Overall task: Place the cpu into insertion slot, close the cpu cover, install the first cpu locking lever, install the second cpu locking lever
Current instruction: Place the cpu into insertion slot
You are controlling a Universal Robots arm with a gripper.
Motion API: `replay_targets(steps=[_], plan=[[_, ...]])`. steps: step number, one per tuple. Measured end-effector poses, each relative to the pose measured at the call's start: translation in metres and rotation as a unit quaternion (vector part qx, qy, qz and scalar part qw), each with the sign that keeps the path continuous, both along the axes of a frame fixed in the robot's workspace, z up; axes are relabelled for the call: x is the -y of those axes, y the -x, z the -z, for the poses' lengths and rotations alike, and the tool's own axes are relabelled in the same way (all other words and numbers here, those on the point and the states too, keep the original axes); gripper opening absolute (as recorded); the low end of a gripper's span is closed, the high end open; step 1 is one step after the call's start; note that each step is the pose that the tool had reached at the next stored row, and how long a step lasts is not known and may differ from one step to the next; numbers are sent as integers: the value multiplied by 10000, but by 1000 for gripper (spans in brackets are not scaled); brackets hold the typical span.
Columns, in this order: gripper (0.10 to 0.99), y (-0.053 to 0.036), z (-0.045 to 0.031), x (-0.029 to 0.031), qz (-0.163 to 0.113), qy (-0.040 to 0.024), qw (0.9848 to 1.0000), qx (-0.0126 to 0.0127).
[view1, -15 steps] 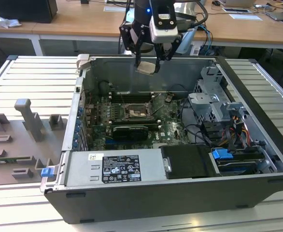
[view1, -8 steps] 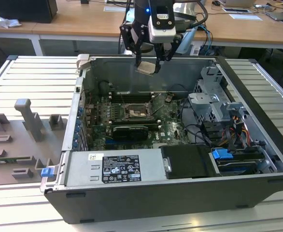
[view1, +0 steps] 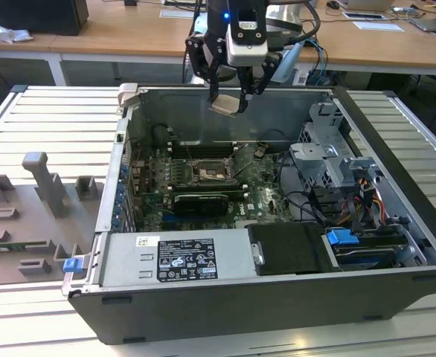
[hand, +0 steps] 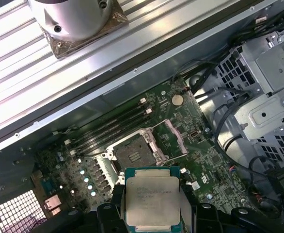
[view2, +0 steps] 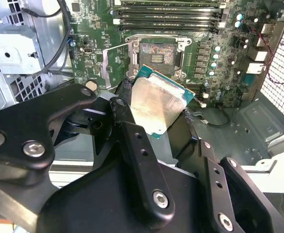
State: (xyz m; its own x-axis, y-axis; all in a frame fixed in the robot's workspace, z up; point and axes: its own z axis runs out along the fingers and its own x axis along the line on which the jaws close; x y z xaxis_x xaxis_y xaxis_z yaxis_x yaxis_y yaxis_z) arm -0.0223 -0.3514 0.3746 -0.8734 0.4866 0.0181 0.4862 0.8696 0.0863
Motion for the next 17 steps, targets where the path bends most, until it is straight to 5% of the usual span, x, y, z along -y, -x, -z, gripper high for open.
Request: replay_targets(steps=[17], plan=[[541,0,0,0,414,3,9991,0]])
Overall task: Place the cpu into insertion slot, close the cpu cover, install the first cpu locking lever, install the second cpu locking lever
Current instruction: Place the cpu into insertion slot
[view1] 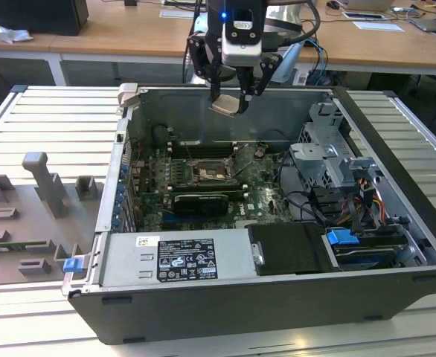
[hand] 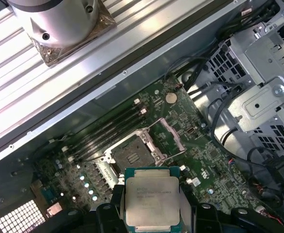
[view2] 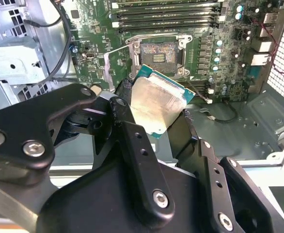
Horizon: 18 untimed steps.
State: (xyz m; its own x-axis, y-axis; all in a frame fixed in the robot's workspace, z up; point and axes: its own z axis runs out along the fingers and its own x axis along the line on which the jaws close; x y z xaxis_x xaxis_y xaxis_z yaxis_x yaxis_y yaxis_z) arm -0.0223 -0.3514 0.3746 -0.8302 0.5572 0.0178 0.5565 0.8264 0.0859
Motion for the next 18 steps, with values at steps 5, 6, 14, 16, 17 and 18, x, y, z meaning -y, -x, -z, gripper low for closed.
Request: replay_targets(steps=[5,6,14,16,17,18], plan=[[541,0,1,0,123,1,9999,0],[541,0,3,0,149,0,9999,0],[541,0,20,-1,403,1,9992,-5],[541,0,29,-2,586,1,9983,-9],[541,0,31,-2,640,2,9980,-8],[541,0,32,-2,681,3,9977,-9]])
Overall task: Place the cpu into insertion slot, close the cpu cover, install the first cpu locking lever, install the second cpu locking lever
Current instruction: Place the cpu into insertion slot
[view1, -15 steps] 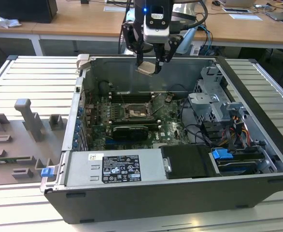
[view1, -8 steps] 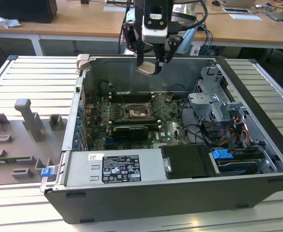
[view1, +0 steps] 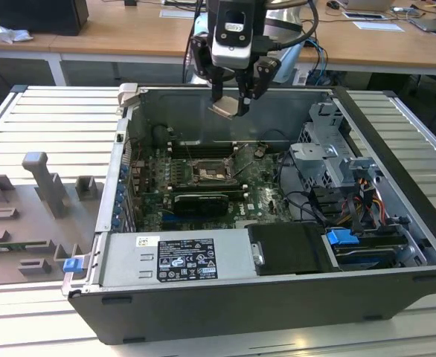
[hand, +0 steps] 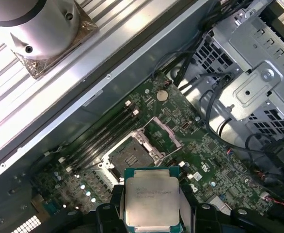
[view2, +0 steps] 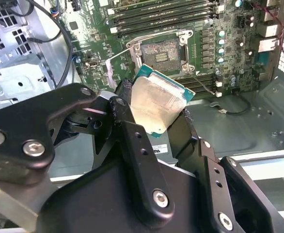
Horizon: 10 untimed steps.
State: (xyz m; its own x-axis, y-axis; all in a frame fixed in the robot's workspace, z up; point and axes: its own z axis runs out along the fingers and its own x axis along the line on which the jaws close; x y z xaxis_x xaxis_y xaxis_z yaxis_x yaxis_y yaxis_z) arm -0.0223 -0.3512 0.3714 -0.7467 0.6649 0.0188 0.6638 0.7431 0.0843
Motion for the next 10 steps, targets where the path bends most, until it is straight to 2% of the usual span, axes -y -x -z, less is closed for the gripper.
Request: replay_targets(steps=[6,10], plan=[[541,0,14,-2,288,2,9996,-5],[541,0,28,-2,509,1,9987,-5]])
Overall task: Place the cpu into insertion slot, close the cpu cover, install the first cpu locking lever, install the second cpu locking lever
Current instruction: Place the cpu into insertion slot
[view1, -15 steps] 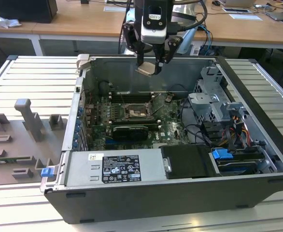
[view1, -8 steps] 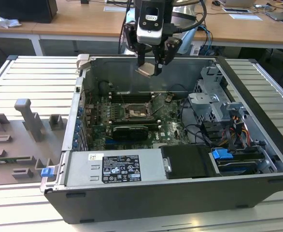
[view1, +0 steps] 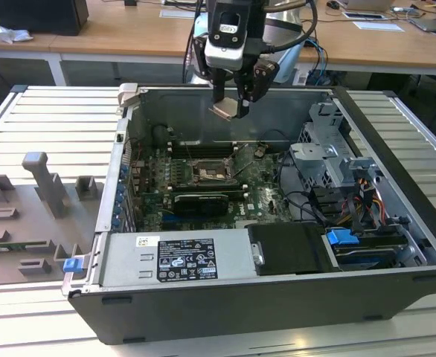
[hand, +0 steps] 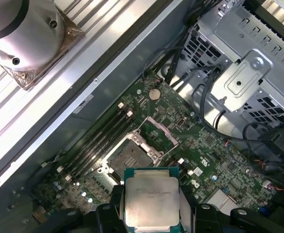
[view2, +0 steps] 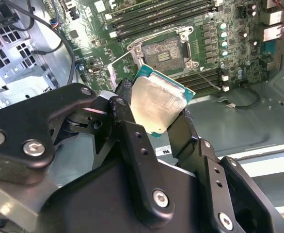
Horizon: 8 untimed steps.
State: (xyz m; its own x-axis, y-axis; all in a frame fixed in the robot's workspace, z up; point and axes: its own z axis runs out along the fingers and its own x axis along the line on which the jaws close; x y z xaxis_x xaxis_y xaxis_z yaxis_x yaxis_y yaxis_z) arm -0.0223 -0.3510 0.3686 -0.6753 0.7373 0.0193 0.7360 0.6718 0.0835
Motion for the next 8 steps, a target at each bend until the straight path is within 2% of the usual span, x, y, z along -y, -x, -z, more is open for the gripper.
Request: replay_targets(steps=[2,8], plan=[[541,0,6,0,120,0,9999,0],[541,0,43,0,223,7,9998,0]])
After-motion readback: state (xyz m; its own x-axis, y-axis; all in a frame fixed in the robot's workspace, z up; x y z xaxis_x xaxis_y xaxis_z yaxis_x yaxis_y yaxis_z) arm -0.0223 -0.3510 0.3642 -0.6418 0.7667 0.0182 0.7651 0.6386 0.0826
